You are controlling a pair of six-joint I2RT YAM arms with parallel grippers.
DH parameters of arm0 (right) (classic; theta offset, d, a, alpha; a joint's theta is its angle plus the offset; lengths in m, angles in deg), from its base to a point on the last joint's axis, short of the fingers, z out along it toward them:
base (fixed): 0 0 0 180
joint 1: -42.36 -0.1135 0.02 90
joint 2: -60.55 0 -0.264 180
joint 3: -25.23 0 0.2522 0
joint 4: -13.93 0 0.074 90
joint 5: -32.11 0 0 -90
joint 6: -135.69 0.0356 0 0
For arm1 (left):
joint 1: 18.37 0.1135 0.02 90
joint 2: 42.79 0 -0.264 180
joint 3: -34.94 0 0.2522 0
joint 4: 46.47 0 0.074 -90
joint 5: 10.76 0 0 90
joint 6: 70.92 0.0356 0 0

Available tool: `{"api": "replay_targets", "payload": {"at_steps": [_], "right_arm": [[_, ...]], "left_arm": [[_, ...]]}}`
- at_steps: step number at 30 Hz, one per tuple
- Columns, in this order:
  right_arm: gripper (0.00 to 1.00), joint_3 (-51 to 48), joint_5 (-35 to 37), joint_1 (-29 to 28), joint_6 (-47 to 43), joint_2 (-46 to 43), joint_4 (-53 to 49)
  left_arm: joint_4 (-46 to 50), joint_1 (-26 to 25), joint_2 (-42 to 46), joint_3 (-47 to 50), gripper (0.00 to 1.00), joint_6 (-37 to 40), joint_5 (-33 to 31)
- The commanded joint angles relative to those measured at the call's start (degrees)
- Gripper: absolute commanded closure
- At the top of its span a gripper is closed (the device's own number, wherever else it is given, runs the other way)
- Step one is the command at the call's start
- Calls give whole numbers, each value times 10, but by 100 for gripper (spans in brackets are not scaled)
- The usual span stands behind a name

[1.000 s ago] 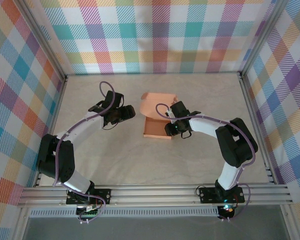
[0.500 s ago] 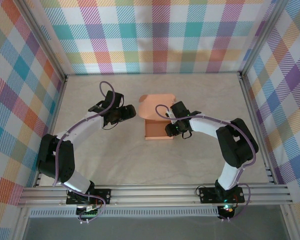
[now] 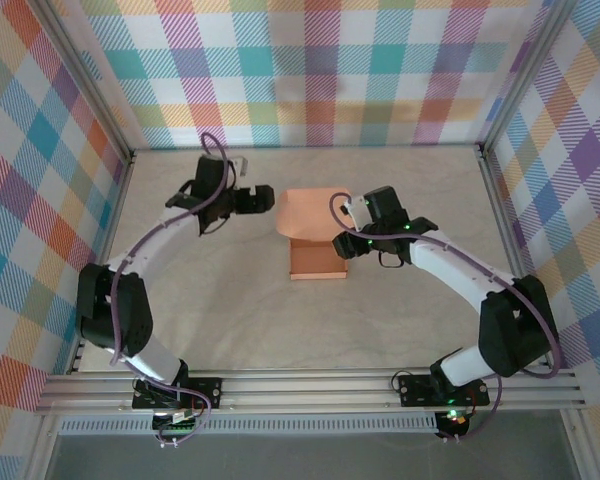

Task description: Fold the paper box

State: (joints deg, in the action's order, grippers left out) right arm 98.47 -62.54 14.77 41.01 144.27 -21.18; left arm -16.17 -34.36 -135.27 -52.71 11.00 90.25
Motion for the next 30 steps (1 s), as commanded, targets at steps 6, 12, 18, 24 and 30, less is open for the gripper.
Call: {"api": "replay_targets", "payload": {"at_steps": [6, 12, 18, 24, 30], "right_arm": [[32, 12, -49, 25, -37, -21, -32], [32, 4, -46, 29, -39, -34, -38], [32, -1, -39, 32, -38, -39, -44], [32, 4, -40, 32, -37, -34, -45], [32, 5, -41, 31, -36, -31, -47]], "left_arm": [[166, 28, -145, -208, 8, 256, 194], [356, 28, -260, -377, 27, 406, 261], [501, 27, -338, -490, 44, 494, 274], [560, 21, -378, -538, 55, 531, 289], [572, 18, -390, -559, 52, 535, 297]]}}
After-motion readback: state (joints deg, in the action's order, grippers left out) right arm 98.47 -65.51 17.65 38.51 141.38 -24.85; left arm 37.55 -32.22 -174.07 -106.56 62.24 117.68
